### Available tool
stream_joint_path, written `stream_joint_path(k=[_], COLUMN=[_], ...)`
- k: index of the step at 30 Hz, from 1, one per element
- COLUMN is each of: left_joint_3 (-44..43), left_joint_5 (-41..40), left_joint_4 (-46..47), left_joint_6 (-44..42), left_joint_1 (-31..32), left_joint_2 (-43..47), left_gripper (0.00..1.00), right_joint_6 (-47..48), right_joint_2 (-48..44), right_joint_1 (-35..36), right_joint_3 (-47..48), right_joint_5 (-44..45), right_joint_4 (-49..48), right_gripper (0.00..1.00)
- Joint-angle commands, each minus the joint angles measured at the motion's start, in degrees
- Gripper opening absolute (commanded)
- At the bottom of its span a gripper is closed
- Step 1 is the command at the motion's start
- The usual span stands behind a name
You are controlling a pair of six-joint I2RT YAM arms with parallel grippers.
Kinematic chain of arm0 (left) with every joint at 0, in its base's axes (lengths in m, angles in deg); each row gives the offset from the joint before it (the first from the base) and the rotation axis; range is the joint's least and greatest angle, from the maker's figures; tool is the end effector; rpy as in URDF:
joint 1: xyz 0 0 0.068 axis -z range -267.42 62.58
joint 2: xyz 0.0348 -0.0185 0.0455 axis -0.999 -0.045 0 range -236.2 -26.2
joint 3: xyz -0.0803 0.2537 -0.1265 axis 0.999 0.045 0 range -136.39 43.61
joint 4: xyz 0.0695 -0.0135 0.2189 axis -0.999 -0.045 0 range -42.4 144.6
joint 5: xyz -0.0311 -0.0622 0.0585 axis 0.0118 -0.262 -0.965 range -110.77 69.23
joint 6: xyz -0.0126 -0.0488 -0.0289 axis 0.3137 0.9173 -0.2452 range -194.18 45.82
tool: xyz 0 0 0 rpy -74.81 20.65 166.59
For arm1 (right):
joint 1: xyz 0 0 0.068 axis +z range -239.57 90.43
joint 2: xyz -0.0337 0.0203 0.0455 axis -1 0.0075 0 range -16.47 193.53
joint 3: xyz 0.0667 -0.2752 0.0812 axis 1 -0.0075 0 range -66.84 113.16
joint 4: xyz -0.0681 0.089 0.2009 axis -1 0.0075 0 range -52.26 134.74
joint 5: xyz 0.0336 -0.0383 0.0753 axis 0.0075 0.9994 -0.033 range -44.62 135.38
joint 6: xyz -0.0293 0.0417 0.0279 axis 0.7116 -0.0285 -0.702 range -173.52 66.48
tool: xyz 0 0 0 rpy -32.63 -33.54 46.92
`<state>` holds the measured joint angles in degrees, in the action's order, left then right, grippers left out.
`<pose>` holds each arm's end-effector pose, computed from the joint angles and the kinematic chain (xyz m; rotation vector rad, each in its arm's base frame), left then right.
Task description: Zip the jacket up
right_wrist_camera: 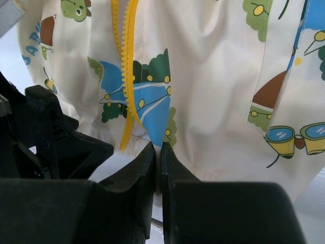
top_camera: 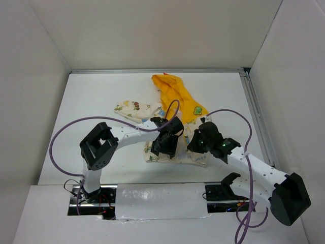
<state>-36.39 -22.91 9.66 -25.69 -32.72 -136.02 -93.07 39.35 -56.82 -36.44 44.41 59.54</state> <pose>0.2097 -0.2933 0.2185 0.1518 2.9310 -0.2735 0.1293 0.0839 0.2291 0.1390 2.4802 0.5909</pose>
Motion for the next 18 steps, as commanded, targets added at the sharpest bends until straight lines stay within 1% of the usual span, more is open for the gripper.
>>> stream_joint_path(k=[1, 5, 9, 12, 13, 14, 15, 16, 18], left_joint_3=[-3.48, -6.73, -7.18, -7.44, -7.53, -7.44, -7.62, -7.71, -7.88], left_joint_5=[-2.79, -5.42, -4.99, -5.25, -5.51, -5.6, -5.78, -5.78, -5.61], left_joint_4=[-1.98, -4.97, -4.62, -5.32, -5.5, -5.76, -5.94, -6.2, -6.47], left_joint_6=[1.52, 2.31, 0.91, 2.04, 2.22, 2.48, 2.83, 3.1, 3.45], left_joint_1=[0.85, 1.55, 2.34, 2.26, 2.34, 2.34, 2.26, 2.34, 2.34], left_joint_2=[-1.18, -3.2, -4.52, -5.57, -5.84, -6.1, -6.46, -6.63, -6.72], left_gripper=[0.76, 0.75, 0.75, 0.74, 0.71, 0.65, 0.62, 0.55, 0.44], right_joint_6=[0.0, 0.35, 0.53, 0.79, 0.88, 0.88, 0.88, 0.88, 1.05], right_joint_2=[-1.67, -2.72, -3.25, -3.78, -3.78, -3.95, -4.04, -4.31, -4.31], right_joint_1=[-0.67, -1.2, -1.99, -2.43, -2.6, -2.61, -2.95, -3.04, -3.48], right_joint_3=[-0.6, -1.12, -1.74, -2.0, -2.09, -2.27, -2.53, -2.79, -2.97], right_joint_5=[-0.34, -0.87, -1.31, -1.66, -1.84, -2.01, -2.02, -2.36, -2.72], right_joint_4=[-2.38, -2.47, -2.55, -2.55, -2.55, -2.64, -2.82, -2.73, -2.9], right_gripper=[0.13, 0.14, 0.14, 0.14, 0.14, 0.14, 0.14, 0.14, 0.15])
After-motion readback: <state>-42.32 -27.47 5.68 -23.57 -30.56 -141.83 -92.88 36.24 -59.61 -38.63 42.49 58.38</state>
